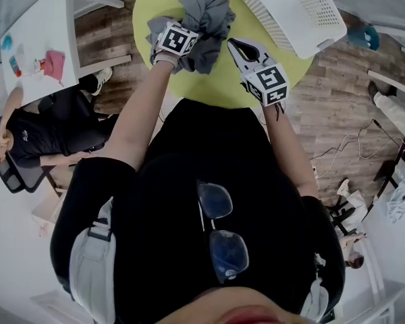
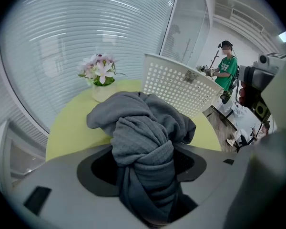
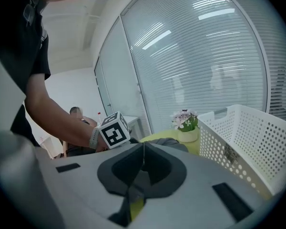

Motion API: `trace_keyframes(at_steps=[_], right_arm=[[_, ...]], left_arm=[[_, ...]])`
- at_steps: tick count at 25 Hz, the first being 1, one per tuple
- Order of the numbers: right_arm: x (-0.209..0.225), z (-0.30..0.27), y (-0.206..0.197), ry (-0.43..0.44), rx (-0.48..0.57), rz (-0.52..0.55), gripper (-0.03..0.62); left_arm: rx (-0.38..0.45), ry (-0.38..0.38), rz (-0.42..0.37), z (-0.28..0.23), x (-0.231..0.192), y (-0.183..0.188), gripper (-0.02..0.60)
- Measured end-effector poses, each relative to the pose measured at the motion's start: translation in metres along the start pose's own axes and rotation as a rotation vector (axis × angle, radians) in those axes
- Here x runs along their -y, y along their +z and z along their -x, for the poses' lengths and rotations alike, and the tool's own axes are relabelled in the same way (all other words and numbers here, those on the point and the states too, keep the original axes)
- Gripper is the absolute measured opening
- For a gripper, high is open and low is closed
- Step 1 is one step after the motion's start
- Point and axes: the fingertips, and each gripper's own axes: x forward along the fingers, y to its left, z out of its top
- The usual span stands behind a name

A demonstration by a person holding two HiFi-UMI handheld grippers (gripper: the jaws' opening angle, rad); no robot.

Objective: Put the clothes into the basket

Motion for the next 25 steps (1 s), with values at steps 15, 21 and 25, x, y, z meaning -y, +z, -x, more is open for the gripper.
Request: trace_keyframes(at_steps=[15, 21, 25], right_arm=[[0.019, 0.045, 0.033, -0.097, 0.066, 0.136, 0.028], [0.025, 0.065, 0.059, -0.127, 0.116, 0.178, 0.028], [0.033, 0.082, 0.080, -0.141, 0.167, 0.159, 0.028]], left_arm=[[0.079, -0.019, -0.276, 0.079, 0.070, 0.090, 0.311], [0.062, -0.051, -0.370, 0.105, 0.097, 0.119, 0.311], [0.045, -0.075, -0.456, 0.120, 0.114, 0.139, 0.311]])
